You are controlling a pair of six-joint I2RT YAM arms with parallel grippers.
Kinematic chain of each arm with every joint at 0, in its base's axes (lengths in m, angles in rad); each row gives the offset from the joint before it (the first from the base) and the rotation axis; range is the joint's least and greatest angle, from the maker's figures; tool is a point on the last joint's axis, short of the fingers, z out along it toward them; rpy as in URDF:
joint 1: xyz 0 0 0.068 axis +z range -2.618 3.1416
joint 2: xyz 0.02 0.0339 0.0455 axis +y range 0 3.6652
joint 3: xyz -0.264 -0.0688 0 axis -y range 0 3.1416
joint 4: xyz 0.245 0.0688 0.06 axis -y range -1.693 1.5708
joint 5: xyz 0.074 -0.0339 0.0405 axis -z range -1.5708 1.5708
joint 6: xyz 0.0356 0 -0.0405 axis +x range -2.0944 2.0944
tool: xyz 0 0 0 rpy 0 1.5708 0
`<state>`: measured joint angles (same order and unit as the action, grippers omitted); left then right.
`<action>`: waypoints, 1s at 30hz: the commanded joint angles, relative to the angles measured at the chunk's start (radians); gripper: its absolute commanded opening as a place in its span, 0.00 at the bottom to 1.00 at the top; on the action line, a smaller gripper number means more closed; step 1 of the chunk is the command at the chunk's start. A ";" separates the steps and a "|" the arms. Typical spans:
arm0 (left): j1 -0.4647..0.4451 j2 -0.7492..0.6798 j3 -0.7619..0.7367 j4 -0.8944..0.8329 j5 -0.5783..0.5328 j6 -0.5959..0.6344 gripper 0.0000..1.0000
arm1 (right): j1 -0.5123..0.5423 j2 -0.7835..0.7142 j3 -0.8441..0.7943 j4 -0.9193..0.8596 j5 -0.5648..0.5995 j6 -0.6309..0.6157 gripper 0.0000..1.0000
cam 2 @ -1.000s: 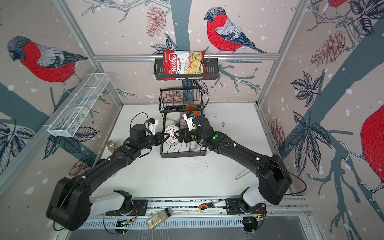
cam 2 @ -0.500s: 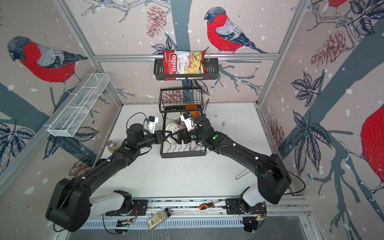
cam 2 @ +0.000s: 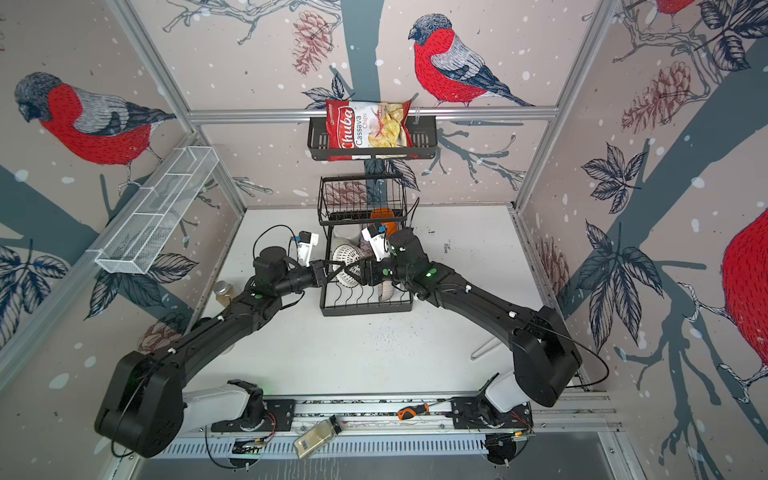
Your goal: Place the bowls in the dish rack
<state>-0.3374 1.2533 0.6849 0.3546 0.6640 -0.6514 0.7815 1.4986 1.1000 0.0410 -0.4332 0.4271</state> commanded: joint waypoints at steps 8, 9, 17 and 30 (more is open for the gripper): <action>0.006 0.029 0.002 0.072 0.037 -0.030 0.13 | 0.005 0.006 0.012 0.055 -0.054 -0.001 0.48; 0.006 0.031 0.001 0.071 0.037 -0.030 0.13 | 0.006 0.007 0.012 0.054 -0.051 -0.002 0.48; 0.007 0.042 -0.002 0.061 0.031 -0.026 0.18 | 0.005 0.006 0.018 0.038 -0.017 -0.002 0.43; 0.007 0.044 -0.006 0.041 0.011 -0.010 0.36 | 0.025 0.034 0.046 -0.036 0.137 -0.012 0.41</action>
<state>-0.3321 1.2930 0.6811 0.3790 0.6937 -0.6777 0.7982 1.5272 1.1286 -0.0029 -0.3325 0.4316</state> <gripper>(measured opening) 0.361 0.534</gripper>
